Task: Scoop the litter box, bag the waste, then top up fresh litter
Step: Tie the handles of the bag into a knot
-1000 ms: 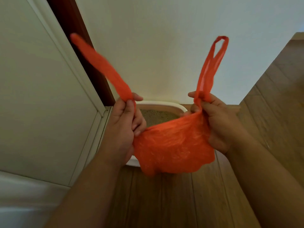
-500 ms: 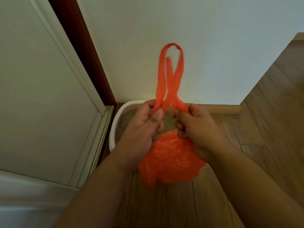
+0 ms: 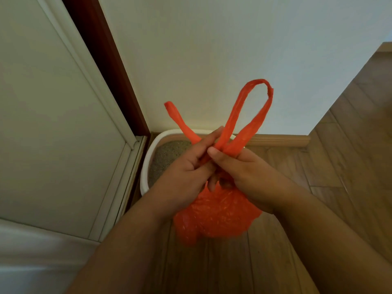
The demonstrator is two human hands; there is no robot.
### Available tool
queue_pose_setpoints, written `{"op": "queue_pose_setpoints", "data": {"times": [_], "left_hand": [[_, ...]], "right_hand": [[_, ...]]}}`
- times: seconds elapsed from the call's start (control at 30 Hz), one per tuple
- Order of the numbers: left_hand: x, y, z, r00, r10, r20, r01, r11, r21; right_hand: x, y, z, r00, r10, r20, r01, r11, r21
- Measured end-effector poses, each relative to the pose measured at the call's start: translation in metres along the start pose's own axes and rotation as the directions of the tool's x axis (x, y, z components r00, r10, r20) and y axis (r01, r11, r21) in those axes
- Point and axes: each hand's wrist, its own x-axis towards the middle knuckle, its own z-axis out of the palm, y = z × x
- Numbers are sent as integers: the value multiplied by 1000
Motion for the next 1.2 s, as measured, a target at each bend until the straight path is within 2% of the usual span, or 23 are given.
{"op": "queue_pose_setpoints", "data": {"times": [0.13, 0.23, 0.3, 0.37, 0.47, 0.6, 0.87, 0.93, 1.1, 1.2], "left_hand": [[1, -8, 4, 982, -21, -188, 27, 999, 29], [0, -9, 16, 928, -136, -348, 103, 988, -111], [0, -10, 22, 893, -215, -396, 107, 955, -277], [2, -10, 19, 870, -319, -377, 144, 894, -425], [2, -8, 9, 871, -434, -231, 268, 813, -517], [0, -7, 7, 882, -446, -151, 331, 816, -474], [-3, -13, 5, 829, -544, -128, 451, 786, -423], [-2, -14, 8, 844, -526, -110, 435, 790, -432], [0, -8, 10, 919, -356, -172, 255, 866, -430], [-2, -1, 9, 905, -371, -207, 228, 836, -500]], "right_hand": [[1, 1, 1, 994, 9, -110, -20, 995, -101], [5, 5, 3, 983, 32, -183, -38, 999, -30], [6, 6, 3, 974, 27, -224, -27, 1000, 0], [6, 6, 3, 969, 20, -247, -13, 999, 29], [5, 9, 3, 974, 68, -216, -36, 988, 148], [6, 11, 4, 983, 70, -172, -24, 966, 256], [7, 11, 6, 983, 59, -174, -8, 960, 278], [9, 12, 5, 982, 50, -184, 1, 964, 268], [10, 10, -1, 984, 119, -130, -83, 964, 254], [9, 5, -1, 980, 167, -108, -141, 967, 213]]}}
